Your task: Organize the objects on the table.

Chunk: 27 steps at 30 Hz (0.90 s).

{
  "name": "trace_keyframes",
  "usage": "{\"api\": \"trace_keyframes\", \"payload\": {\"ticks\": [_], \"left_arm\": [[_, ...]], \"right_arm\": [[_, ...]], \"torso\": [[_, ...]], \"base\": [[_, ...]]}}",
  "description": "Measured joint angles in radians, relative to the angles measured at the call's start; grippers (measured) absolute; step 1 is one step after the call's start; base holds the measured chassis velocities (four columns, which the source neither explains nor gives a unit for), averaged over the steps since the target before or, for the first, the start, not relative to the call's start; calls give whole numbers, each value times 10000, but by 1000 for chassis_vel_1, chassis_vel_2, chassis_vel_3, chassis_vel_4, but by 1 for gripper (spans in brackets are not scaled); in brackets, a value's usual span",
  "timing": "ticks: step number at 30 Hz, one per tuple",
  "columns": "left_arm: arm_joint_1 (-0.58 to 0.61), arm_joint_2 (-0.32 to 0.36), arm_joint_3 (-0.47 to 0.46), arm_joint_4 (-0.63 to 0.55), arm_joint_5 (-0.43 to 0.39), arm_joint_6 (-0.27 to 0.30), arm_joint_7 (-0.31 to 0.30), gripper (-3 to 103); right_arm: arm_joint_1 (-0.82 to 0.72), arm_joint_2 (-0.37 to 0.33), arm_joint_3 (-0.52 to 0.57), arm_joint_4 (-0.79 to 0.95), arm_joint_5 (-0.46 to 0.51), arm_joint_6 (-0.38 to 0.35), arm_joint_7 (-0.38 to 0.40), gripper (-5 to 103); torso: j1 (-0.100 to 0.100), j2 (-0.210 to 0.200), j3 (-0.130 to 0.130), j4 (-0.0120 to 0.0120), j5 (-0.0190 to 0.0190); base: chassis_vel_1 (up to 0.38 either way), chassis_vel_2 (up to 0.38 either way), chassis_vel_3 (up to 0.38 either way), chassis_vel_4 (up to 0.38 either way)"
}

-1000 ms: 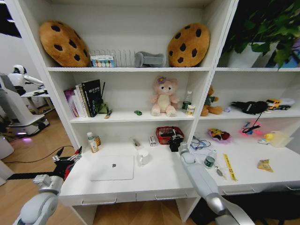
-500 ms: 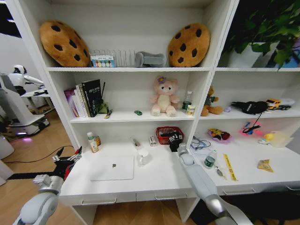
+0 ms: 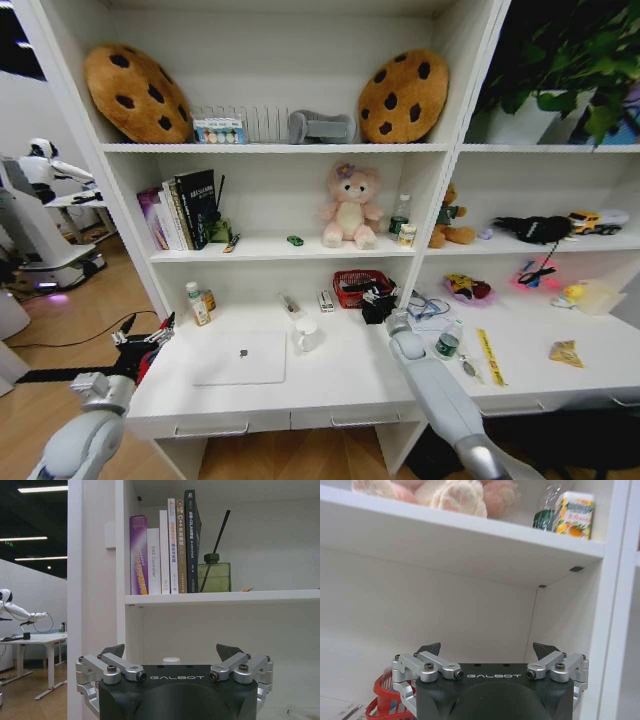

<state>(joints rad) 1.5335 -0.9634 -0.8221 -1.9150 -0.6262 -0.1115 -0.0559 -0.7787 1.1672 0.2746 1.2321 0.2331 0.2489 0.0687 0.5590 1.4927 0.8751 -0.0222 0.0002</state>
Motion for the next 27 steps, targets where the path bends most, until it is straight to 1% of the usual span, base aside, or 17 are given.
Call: {"api": "trace_keyframes", "payload": {"ticks": [3,4,6,7,9,10,11,13,15,16,18,19,21,23,24,25,27], "left_arm": [[0,0,0,-1,0,0,3,100],[0,0,0,-1,0,0,3,100],[0,0,0,-1,0,-1,0,100],[0,0,0,-1,0,-1,0,100],[0,0,0,0,0,-1,0,100],[0,0,0,0,0,-1,1,100],[0,0,0,0,0,-1,1,100],[0,0,0,0,0,-1,0,100],[-1,0,0,0,0,-1,0,100],[-1,0,0,0,0,-1,0,100],[0,0,0,0,0,-1,0,100],[0,0,0,0,0,-1,0,100],[0,0,0,0,0,-1,1,100],[0,0,0,0,0,-1,0,100],[0,0,0,-1,0,-1,0,100],[0,0,0,0,0,-1,0,100],[0,0,0,0,0,-1,0,100]], "right_arm": [[-1244,-678,352,1526,467,-83,106,100],[-1244,-678,352,1526,467,-83,106,100],[-1993,-1025,630,2309,626,-25,134,100],[-1993,-1025,630,2309,626,-25,134,100],[-2571,-1144,913,2822,514,235,134,100],[-3000,-1155,1170,3178,368,488,135,100],[-3000,-1155,1170,3178,368,488,135,100],[-3564,-1155,1478,3600,271,779,165,100],[-4213,-1151,1812,4125,262,994,370,100],[-4213,-1151,1812,4125,262,994,370,100],[-4845,-1191,2099,4590,264,1165,562,100],[-4845,-1191,2099,4590,264,1165,562,100],[-5502,-1271,2401,5008,197,1420,766,100],[-5677,-1278,2507,5090,124,1549,844,100],[-6041,-1283,2782,5214,-65,1935,1076,100],[-6271,-1310,2971,5268,-128,2117,1233,100],[-6426,-1358,3095,5277,-131,2224,1342,100]], "torso": [[0,1,-1,-2,-1],[0,1,-1,-2,-1],[0,2,-1,-3,-1],[0,2,-1,-3,-1],[0,2,-1,-3,-1],[0,3,-1,-3,-1],[0,3,-1,-3,-1],[-1,2,-1,-1,-1],[0,2,-1,-1,-1],[0,2,-1,-1,-1],[0,2,-1,0,0],[0,2,-1,0,0],[-1,2,-1,-1,-1],[-1,2,-1,-2,-3],[-1,3,-1,-2,-1],[-1,2,-1,-2,-1],[-1,2,-1,-2,-2]], "base": [[0,0,0,0],[0,0,0,0],[0,0,0,0],[0,0,0,0],[0,0,0,0],[0,0,0,0],[0,0,0,0],[0,0,0,0],[0,0,0,0],[0,0,0,0],[0,0,0,0],[0,0,0,0],[0,0,0,0],[0,0,0,0],[0,0,0,0],[0,0,0,0],[0,0,0,0]]}}
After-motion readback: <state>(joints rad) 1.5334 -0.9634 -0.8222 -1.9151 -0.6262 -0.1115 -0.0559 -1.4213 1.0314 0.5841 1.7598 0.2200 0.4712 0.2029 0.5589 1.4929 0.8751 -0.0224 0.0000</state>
